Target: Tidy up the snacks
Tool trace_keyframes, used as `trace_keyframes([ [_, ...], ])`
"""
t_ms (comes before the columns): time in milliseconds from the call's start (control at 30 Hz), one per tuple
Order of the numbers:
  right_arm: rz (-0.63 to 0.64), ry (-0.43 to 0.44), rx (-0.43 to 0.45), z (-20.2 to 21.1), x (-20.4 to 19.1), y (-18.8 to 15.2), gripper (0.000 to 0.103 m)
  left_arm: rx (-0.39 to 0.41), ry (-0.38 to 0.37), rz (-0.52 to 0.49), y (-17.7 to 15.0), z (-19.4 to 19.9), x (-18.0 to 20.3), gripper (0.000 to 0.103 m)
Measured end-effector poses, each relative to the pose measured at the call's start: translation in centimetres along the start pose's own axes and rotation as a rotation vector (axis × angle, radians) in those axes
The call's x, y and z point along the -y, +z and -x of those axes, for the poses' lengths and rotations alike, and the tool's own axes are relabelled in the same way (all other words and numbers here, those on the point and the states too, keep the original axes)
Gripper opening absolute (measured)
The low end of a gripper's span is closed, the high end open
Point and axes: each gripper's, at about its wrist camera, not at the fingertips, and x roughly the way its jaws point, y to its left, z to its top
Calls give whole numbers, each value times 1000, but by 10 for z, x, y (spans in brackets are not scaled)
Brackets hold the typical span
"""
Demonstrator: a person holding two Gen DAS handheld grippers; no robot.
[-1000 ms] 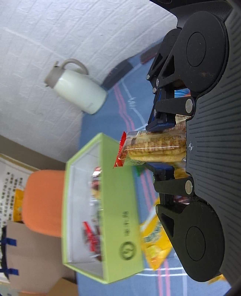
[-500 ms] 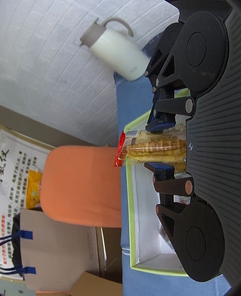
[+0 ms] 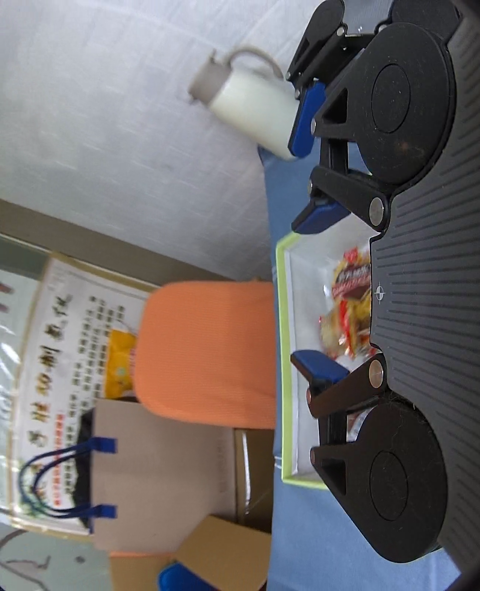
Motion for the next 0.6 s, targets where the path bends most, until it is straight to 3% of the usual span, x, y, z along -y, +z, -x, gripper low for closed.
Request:
trace_keyframes([
  [133, 29, 26, -2, 45, -33, -17, 92, 16, -16, -10, -29, 46, 21, 70],
  [233, 17, 79, -52, 69, -58, -49, 93, -5, -14, 3, -66, 73, 28, 70],
  [367, -11, 132, -161, 79, -94, -98, 93, -51, 22, 75, -125, 100, 17, 70],
  [467, -58, 154, -221, 74, -112, -124, 93, -127, 19, 146, -168, 107, 9, 70],
  [600, -57, 108, -238, 62, -129, -136, 93, -215, 6, 247, -195, 98, 0, 68],
])
